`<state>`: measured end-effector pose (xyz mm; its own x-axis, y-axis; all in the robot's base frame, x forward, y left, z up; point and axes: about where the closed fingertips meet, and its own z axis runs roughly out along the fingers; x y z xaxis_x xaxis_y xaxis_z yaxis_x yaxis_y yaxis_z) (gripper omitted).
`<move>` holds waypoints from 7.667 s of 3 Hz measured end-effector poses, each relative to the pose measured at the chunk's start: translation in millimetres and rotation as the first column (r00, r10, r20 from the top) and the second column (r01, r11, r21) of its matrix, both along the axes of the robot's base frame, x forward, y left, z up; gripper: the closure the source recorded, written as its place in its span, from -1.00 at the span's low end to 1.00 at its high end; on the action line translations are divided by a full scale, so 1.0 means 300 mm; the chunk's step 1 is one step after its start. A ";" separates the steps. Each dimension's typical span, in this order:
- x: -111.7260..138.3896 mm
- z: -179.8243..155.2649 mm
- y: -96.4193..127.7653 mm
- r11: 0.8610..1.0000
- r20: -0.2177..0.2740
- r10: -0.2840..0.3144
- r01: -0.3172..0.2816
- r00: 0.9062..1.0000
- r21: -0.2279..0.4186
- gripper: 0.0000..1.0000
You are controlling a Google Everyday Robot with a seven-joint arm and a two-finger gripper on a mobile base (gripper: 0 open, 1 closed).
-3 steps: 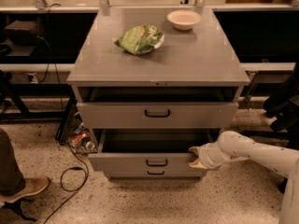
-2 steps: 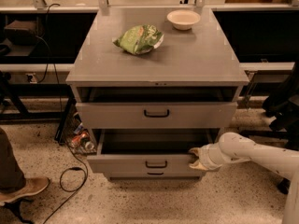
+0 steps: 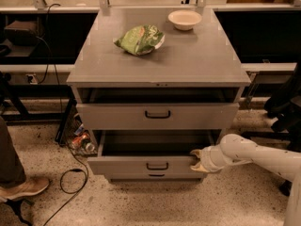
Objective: Open middle drawer
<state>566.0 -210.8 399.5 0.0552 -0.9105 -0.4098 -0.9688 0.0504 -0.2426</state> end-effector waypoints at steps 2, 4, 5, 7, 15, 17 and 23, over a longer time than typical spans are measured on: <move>0.000 0.012 -0.001 1.000 0.000 0.000 0.000 1.000 0.000 1.00; -0.001 0.012 -0.001 1.000 0.000 0.000 0.000 1.000 0.000 1.00; -0.001 0.012 -0.001 1.000 0.000 0.000 0.000 1.000 0.000 1.00; -0.001 0.012 -0.001 1.000 0.000 0.000 0.000 1.000 0.000 0.50; -0.104 -0.024 -0.027 0.997 -0.075 -0.059 0.054 0.995 -0.063 0.09; -0.105 0.001 -0.027 0.997 -0.075 -0.059 0.054 0.995 -0.063 0.98; -0.237 0.027 -0.086 0.989 -0.079 -0.138 0.133 0.987 -0.066 0.04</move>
Offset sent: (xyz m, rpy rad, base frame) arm -0.1132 -0.0546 -0.0183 -0.0367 0.0616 -0.1307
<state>494.8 -236.5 407.5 -0.1018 -0.9303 -0.3523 -0.9710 0.1700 -0.1681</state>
